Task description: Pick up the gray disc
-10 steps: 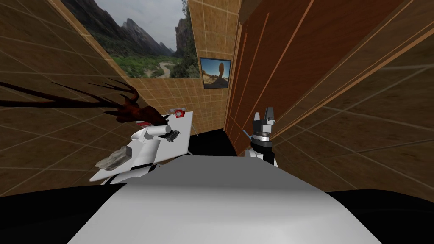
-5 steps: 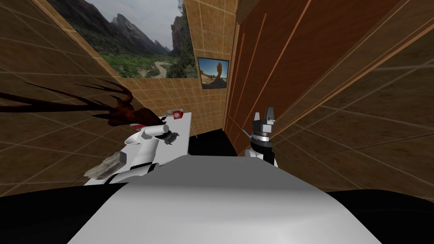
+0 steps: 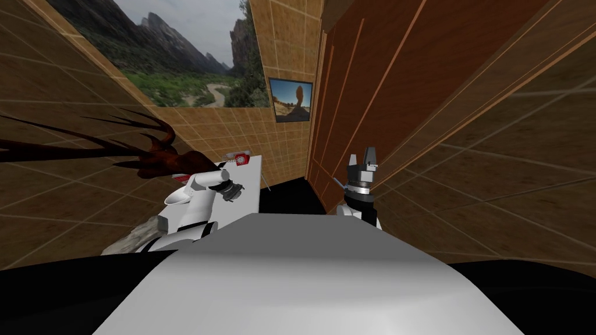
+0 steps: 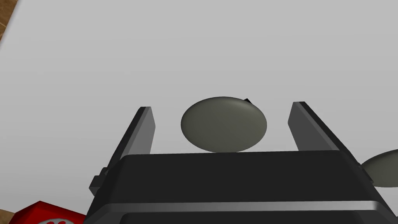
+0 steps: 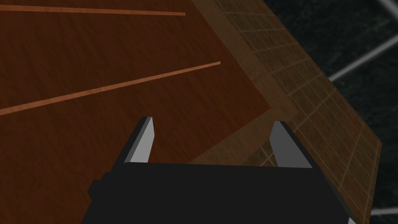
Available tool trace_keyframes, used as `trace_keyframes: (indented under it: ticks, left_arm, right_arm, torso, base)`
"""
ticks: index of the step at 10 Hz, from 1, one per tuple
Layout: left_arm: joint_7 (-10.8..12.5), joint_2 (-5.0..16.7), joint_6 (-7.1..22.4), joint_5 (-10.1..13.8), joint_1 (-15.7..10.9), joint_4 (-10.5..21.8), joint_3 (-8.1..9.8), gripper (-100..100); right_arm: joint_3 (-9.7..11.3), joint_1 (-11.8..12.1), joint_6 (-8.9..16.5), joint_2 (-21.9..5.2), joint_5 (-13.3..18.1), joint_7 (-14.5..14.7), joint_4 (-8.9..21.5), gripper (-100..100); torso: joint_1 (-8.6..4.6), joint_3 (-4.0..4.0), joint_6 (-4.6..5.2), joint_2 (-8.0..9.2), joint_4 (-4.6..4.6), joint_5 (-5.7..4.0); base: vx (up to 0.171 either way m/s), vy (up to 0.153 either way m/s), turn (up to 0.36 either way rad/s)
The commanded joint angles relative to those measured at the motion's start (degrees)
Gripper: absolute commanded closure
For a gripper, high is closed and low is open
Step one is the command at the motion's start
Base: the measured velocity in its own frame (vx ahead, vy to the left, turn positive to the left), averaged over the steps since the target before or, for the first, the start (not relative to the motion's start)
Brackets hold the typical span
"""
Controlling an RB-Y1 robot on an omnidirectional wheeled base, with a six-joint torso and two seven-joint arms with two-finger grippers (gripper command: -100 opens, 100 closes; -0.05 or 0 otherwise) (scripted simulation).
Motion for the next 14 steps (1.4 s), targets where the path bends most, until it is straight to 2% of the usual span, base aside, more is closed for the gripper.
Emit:
trace_keyframes:
  ticks: [1, 2, 3, 5, 6, 7, 11, 12, 13, 14]
  left_arm:
    - [0.00, 0.00, 0.00, 0.00, 0.00, 0.00, 0.00, -100]
    - [-0.04, 0.03, 0.25, 0.01, -0.01, 0.02, 0.04, 0]
    - [0.19, -0.51, -1.50, -0.41, 0.12, 1.23, -0.61, -100]
    - [0.41, -1.04, -3.23, -0.84, 0.26, 2.44, -1.25, -100]
    - [0.31, -0.95, -2.67, -0.72, 0.34, 2.05, -1.05, -100]
    - [0.33, -0.99, -2.94, -0.76, 0.35, 2.14, -1.10, 100]
    - [0.32, -0.99, -2.95, -0.73, 0.33, 2.10, -1.07, 100]
    - [0.31, -0.99, -2.95, -0.73, 0.33, 2.10, -1.07, 0]
    - [0.13, -0.37, -1.07, -0.31, 0.09, 0.92, -0.44, 100]
    - [0.02, -0.11, -0.20, -0.10, 0.02, 0.32, -0.12, 100]
  right_arm:
    - [0.00, 0.00, 0.00, 0.00, 0.00, 0.00, 0.00, 0]
    - [0.00, 0.00, 0.00, 0.00, 0.00, 0.00, 0.00, 0]
    - [0.00, 0.00, 0.00, 0.01, 0.00, 0.00, 0.00, 0]
    - [0.00, 0.00, 0.00, 0.00, 0.00, 0.00, 0.00, 0]
    - [0.00, 0.00, 0.00, 0.00, 0.00, 0.00, 0.00, 0]
    - [0.00, 0.00, 0.00, 0.01, 0.00, 0.00, 0.00, 0]
    - [0.01, 0.00, 0.00, 0.01, 0.00, 0.00, 0.00, 0]
    - [0.01, 0.00, 0.00, 0.01, 0.00, 0.00, 0.00, 0]
    - [0.01, 0.00, 0.00, 0.01, 0.00, 0.00, 0.00, 0]
    - [0.01, 0.00, 0.00, 0.01, 0.00, 0.00, 0.00, 0]
  torso:
    - [0.00, 0.00, 0.00, 0.00, 0.00, 0.00]
    - [-0.11, 0.02, 0.00, 0.04, 0.00, -0.01]
    - [-0.21, 0.04, 0.00, 0.07, 0.01, -0.04]
    - [-0.16, 0.07, 0.00, 0.12, 0.02, -0.03]
    - [-0.16, 0.07, 0.00, 0.13, 0.03, -0.03]
    - [-0.21, 0.07, 0.00, 0.12, 0.03, -0.04]
    - [-0.24, -0.01, 0.02, 0.02, -0.02, -0.04]
    - [-0.24, -0.01, 0.01, 0.01, -0.03, -0.04]
    - [-0.23, -0.02, 0.01, 0.00, -0.03, -0.04]
    - [-0.32, -0.02, -0.01, -0.01, -0.02, -0.08]
  base:
    - [0.011, 0.032, -0.010]
    - [0.002, 0.006, 0.001]
    - [-0.003, 0.017, -0.025]
    - [-0.013, 0.027, -0.028]
    - [-0.006, 0.011, -0.004]
    - [0.000, 0.000, 0.000]
    - [0.000, 0.000, 0.000]
    - [0.000, 0.000, 0.000]
    - [0.006, -0.022, 0.038]
    - [0.017, -0.031, 0.038]
